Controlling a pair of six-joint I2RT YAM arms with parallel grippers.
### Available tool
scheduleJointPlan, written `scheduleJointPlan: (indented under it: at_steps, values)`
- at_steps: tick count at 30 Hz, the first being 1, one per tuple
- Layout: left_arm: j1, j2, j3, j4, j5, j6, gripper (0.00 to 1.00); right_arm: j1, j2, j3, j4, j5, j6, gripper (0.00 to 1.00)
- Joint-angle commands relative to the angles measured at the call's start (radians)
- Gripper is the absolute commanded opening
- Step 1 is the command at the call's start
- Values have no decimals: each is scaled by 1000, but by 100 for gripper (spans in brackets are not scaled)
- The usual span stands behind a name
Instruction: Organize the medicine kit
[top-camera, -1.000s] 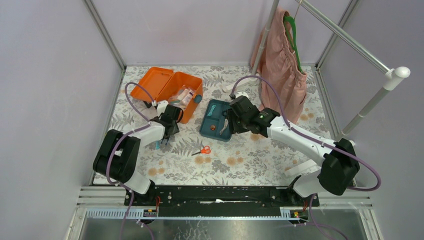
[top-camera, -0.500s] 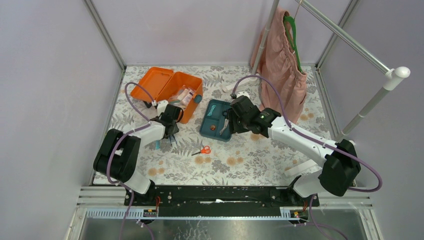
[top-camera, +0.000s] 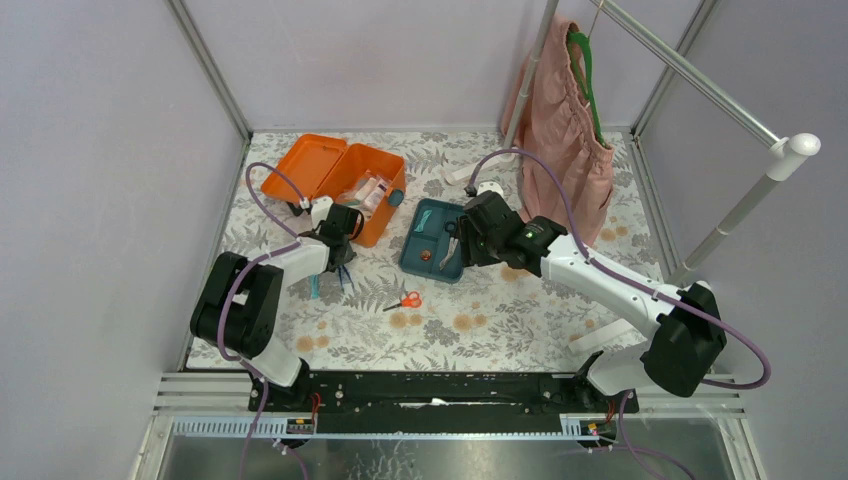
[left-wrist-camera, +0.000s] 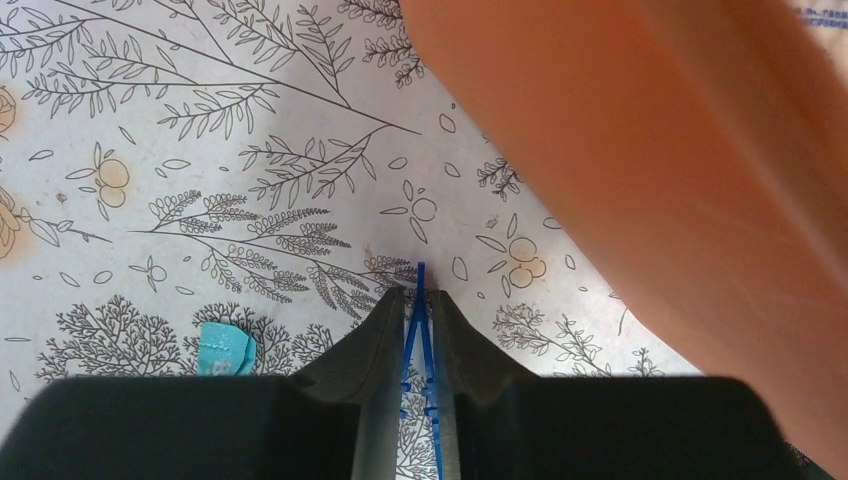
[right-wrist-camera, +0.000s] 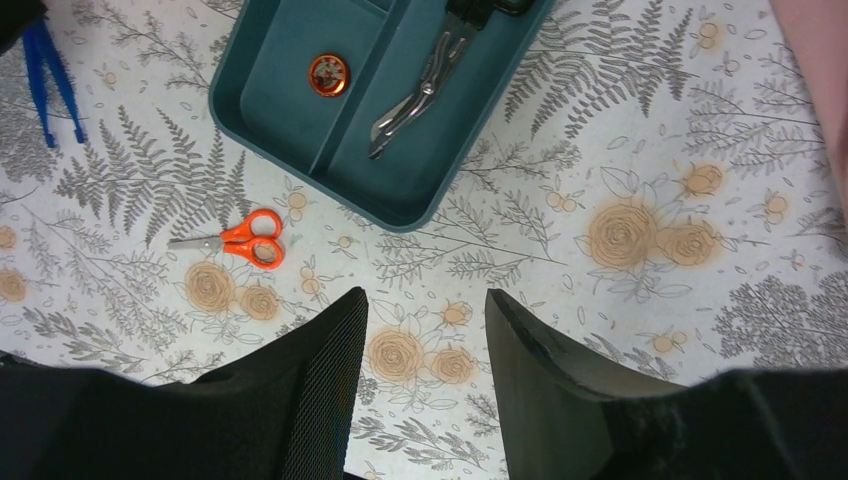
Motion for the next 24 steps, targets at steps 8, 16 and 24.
scheduleJointPlan:
  at_steps: [8,16,24]
  values:
    - [8,-74,-24,-30,35,-55,0,-8,-95,-11,-40,107,33,55]
    - [0,-346,-37,-176,45,-98,0,-8,-152,-50,-29,164,49,55]
    - [-108,-578,37,-325,31,-91,0,-132,-205,-113,-24,143,54,64]
